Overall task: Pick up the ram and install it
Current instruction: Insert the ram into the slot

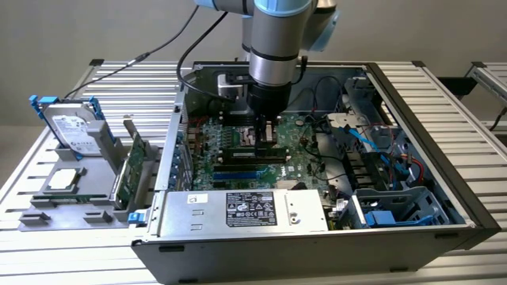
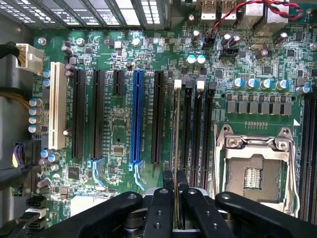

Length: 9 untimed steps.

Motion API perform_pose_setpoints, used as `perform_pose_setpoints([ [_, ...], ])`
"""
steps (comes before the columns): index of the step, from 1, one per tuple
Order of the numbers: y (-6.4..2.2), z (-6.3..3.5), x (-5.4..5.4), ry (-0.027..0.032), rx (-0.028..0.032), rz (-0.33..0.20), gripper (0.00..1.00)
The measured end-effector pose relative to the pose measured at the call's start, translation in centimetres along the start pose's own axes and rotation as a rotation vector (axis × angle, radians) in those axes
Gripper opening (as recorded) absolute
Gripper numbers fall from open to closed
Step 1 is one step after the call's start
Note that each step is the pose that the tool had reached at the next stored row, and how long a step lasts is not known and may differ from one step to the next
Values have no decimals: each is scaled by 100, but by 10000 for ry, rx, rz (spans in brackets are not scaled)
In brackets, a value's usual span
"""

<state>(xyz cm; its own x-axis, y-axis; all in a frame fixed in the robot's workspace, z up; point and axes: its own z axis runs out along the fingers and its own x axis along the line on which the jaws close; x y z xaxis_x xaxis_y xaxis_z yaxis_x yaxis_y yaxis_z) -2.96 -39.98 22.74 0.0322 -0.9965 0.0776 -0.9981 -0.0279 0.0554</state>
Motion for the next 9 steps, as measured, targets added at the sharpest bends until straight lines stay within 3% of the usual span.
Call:
perform_pose_setpoints([
  [9,-2,23,-3,0,-29,-22,14],
])
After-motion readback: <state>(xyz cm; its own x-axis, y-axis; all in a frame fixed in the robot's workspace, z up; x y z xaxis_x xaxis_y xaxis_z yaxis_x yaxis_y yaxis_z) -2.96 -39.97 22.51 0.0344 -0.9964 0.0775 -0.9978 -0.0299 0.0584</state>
